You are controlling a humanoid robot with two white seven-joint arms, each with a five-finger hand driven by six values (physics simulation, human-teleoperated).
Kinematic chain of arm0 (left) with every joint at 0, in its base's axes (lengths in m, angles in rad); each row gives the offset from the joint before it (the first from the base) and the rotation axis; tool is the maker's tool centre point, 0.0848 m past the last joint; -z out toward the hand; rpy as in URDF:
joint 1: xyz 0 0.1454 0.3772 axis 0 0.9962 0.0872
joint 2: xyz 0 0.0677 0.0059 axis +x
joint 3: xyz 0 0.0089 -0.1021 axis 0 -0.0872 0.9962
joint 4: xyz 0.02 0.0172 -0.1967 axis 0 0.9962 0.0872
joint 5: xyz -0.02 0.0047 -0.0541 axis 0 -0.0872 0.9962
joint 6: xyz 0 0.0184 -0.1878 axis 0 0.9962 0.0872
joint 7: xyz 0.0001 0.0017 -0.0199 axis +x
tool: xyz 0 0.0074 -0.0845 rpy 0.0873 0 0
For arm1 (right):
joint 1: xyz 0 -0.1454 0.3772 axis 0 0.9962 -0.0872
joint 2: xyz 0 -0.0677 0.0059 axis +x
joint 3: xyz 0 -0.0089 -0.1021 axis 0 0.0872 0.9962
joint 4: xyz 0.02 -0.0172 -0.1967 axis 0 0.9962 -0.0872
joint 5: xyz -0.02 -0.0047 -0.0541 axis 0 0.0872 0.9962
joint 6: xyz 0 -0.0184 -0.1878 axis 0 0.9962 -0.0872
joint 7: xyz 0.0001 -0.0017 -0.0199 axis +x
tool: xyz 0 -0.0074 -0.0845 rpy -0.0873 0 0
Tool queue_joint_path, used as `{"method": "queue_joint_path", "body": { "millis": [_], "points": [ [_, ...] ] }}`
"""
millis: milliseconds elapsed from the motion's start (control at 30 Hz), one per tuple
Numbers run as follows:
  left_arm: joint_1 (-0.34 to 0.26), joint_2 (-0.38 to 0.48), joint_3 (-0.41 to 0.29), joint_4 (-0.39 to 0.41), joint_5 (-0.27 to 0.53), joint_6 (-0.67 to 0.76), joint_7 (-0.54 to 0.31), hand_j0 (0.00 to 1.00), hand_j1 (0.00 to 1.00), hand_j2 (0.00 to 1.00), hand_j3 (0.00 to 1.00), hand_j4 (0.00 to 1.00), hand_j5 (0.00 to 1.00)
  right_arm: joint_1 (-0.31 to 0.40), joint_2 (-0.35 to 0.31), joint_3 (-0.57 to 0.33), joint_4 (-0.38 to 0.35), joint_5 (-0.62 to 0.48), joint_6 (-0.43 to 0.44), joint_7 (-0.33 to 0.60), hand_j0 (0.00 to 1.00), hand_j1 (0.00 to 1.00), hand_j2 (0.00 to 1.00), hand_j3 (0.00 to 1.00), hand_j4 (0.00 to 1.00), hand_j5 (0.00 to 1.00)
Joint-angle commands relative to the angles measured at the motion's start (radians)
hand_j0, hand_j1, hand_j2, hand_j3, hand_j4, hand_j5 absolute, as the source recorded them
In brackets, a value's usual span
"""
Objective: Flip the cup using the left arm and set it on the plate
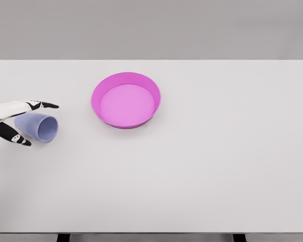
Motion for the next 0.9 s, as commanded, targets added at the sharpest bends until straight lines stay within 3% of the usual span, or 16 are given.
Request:
{"method": "queue_joint_path", "body": {
  "millis": [0,533,567,667,867],
  "points": [
    [0.000,0.001,-0.018,0.011,0.006,0.002,0.000,1.00,1.00,1.00,1.00,1.00,1.00,0.000,0.000,0.000,0.000,0.000,0.000,0.000,1.00,1.00,1.00,1.00,1.00,1.00],
    [-0.035,-0.038,-0.044,0.064,-0.037,0.002,0.000,1.00,1.00,1.00,1.00,1.00,1.00,0.000,0.000,0.000,0.000,0.000,0.000,0.000,1.00,1.00,1.00,1.00,1.00,1.00],
    [-0.035,-0.038,-0.050,0.064,-0.035,0.002,0.000,0.98,0.98,0.98,0.98,0.98,0.98,0.000,0.000,0.000,0.000,0.000,0.000,0.000,1.00,1.00,1.00,1.00,1.00,1.00],
    [-0.035,-0.041,-0.055,0.064,-0.035,0.002,0.000,0.78,0.78,0.78,0.78,0.78,0.78,0.000,0.000,0.000,0.000,0.000,0.000,0.000,1.00,1.00,1.00,1.00,1.00,1.00],
    [-0.035,-0.041,-0.072,0.067,-0.037,0.002,0.000,0.73,0.73,0.73,0.73,0.73,0.73,0.000,0.000,0.000,0.000,0.000,0.000,0.000,1.00,1.00,1.00,1.00,1.00,1.00]
  ]
}}
